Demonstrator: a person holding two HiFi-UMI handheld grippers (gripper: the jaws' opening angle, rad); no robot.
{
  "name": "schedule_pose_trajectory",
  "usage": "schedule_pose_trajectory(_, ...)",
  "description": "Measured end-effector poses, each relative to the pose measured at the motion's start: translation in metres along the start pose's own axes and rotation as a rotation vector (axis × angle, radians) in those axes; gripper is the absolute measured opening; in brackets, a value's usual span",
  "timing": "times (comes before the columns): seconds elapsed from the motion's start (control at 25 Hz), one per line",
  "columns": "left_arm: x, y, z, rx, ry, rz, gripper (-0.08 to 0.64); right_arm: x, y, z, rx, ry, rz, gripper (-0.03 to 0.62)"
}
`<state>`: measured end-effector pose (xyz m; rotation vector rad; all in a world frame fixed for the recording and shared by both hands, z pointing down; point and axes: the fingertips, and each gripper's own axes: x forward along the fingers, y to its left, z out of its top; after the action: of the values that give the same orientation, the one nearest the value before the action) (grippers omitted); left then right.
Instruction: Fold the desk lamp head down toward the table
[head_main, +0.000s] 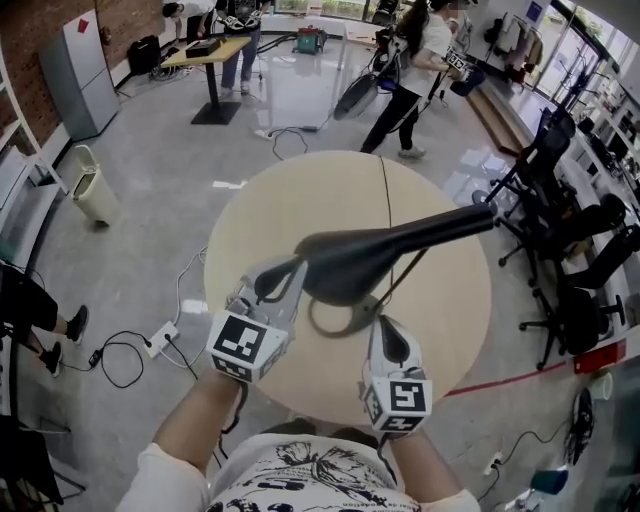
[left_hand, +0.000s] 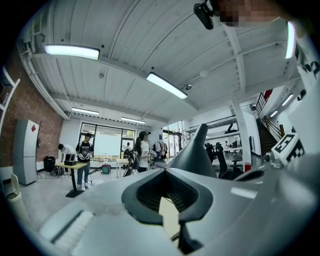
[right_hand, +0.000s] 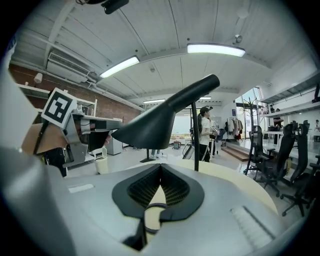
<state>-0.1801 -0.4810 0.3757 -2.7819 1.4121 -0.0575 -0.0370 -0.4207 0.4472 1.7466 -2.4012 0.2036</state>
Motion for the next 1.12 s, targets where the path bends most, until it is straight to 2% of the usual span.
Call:
schedule_pose_trajectory(0.16, 0.007, -0.010, -0.018, -0.040, 0.026, -0.028, 0.006, -0.004, -0.010, -0.008, 0.013, 0.023, -0.022, 0.009)
schedule_pose_trajectory(0.4, 0.019, -0.023, -0.041, -0.023, 0.051, -0.058, 0.005, -0.006, -0.018, -0.022, 0.046, 0.061, -0.034, 0.009)
schedule_pose_trajectory(0.64, 0.030, -0.034, -0.057, -0.102, 0.052, -0.077, 0.003, -0.007, -0.027, -0.034, 0.060, 0.096, -0.039, 0.009)
schedule_pose_trajectory(0.84, 0.029, -0.034, -0.065, -0.150, 0.030, -0.063, -0.007, -0.009, -0.033, -0.044, 0.059, 0.114, -0.045, 0.009)
schedule_pose_trajectory(1.04, 0.025, -0.031, -0.057, -0.094, 0.049, -0.015, 0.001, -0.014, -0.040, -0.037, 0.050, 0.104, -0.032, 0.009)
schedule_pose_trajectory(1.12, 0.017, -0.033, -0.051, -0.113, 0.039, 0.014, 0.003, -0.018, -0.044, -0.033, 0.038, 0.090, -0.024, 0.009)
